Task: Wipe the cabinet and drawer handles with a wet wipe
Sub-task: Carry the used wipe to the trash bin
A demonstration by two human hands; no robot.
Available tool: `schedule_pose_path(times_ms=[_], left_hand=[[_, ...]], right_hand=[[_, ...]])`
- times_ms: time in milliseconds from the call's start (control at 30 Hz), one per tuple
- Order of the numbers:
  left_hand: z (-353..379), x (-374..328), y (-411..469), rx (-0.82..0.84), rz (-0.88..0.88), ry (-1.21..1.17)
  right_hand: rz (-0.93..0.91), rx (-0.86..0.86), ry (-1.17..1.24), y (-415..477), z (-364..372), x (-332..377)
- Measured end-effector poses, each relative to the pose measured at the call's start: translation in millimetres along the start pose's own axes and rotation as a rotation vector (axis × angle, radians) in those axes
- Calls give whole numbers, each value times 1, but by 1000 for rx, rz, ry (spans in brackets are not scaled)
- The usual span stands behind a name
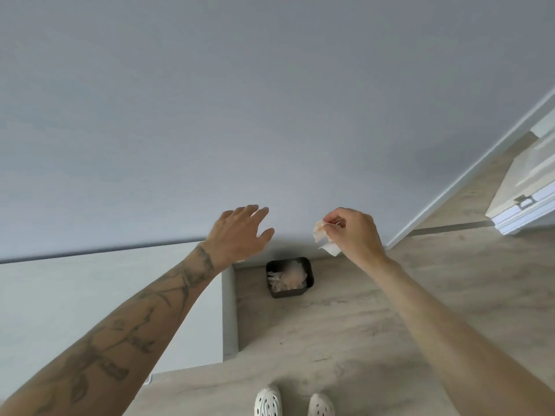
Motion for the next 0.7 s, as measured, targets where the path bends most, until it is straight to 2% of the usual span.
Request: schedule_pose_path(times_ms=[167, 500, 700], left_hand=[[99, 29, 68, 93, -69, -2], [366, 102, 150, 234, -172, 1], [442, 122, 175, 249, -230, -64]], right_hand=[[14, 113, 7, 72, 96, -83], [57, 277, 49, 149, 342, -288], [51, 301, -106, 174, 422, -350]])
Point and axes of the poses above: each hand's wrist, its own y-axis towards the middle knuckle, its own z-axis out of the palm, x = y × z, the point moved 1 cm from there along y, towards the middle knuckle, and after that the axes turned 1 degree about -y, right-handed, at the moved point
